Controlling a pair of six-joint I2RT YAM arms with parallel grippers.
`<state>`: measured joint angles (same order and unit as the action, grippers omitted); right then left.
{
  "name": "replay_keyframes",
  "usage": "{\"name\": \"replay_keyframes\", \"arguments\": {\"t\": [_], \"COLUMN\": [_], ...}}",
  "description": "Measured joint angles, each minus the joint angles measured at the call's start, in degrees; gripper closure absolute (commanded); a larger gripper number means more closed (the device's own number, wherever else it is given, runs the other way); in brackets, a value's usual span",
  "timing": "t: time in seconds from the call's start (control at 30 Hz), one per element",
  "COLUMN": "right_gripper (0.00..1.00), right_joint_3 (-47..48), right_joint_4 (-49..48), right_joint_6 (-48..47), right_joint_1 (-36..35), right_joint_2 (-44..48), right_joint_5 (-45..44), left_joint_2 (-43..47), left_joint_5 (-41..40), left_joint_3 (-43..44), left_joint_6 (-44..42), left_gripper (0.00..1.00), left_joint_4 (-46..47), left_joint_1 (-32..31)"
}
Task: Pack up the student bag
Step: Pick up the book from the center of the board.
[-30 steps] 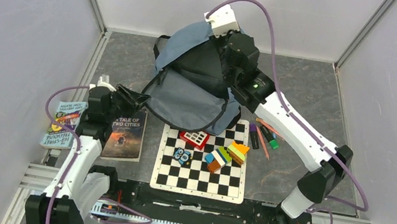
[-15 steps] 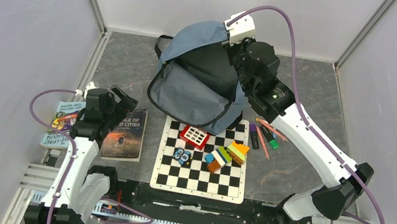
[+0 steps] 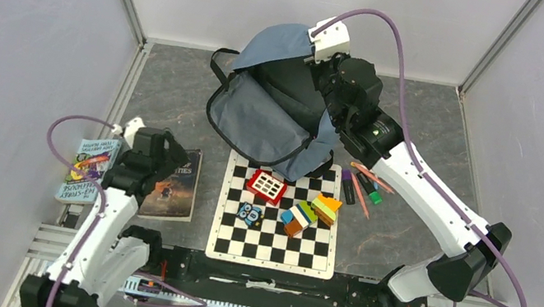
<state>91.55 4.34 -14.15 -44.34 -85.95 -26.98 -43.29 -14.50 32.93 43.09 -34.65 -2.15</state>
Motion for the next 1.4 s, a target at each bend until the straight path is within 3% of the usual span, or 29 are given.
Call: {"name": "replay_keyframes", "arguments": {"t": [0.27, 0.57, 0.83, 0.93, 1.0, 1.27, 1.3, 1.4], "right_gripper": [1.0, 1.0, 1.0, 1.0, 1.0, 1.0, 1.0, 1.0], "right_joint_3": [-0.3, -2.1, -3.2, -3.5, -3.6, -4.5, -4.5, -4.9], "right_joint_4": [-0.2, -0.9, -1.2, -1.8, -2.0, -2.6, -2.7, -3.1], "right_joint_6": [0.3, 0.5, 0.4, 0.4, 0.4, 0.4, 0.4, 0.4], "right_joint_1": [0.0, 0.1, 0.1, 0.1, 0.1, 0.2, 0.2, 0.2], "right_joint_2": [0.1, 1.0, 1.6, 2.1, 2.3, 2.7, 2.7, 2.8], "right_joint_5": [1.1, 2.7, 3.0, 3.0, 3.0, 3.1, 3.1, 3.1], "left_joint_2": [-17.2, -36.5, -45.2, -47.5, -48.3, -48.7, -48.5, -47.4], "left_joint_5": [-5.4, -8.1, -8.9, -8.5, -8.4, -7.3, -7.0, -6.0], "left_joint_3": [3.6, 13.4, 18.0, 18.9, 19.7, 21.5, 21.5, 21.2], "left_joint_6": [-0.7, -5.6, -10.8, -13.3, -14.3, -18.0, -18.3, -18.6], "left_gripper": [0.0, 0.01, 0.12, 0.23, 0.35, 0.93, 0.98, 0.98], "left_joint_4": [-1.4, -3.2, -5.6, -6.1, -6.7, -7.3, -7.3, -7.2], "left_joint_1": [-16.8, -18.6, -17.9, -17.2, -17.1, -17.0, -17.0, -16.8]}}
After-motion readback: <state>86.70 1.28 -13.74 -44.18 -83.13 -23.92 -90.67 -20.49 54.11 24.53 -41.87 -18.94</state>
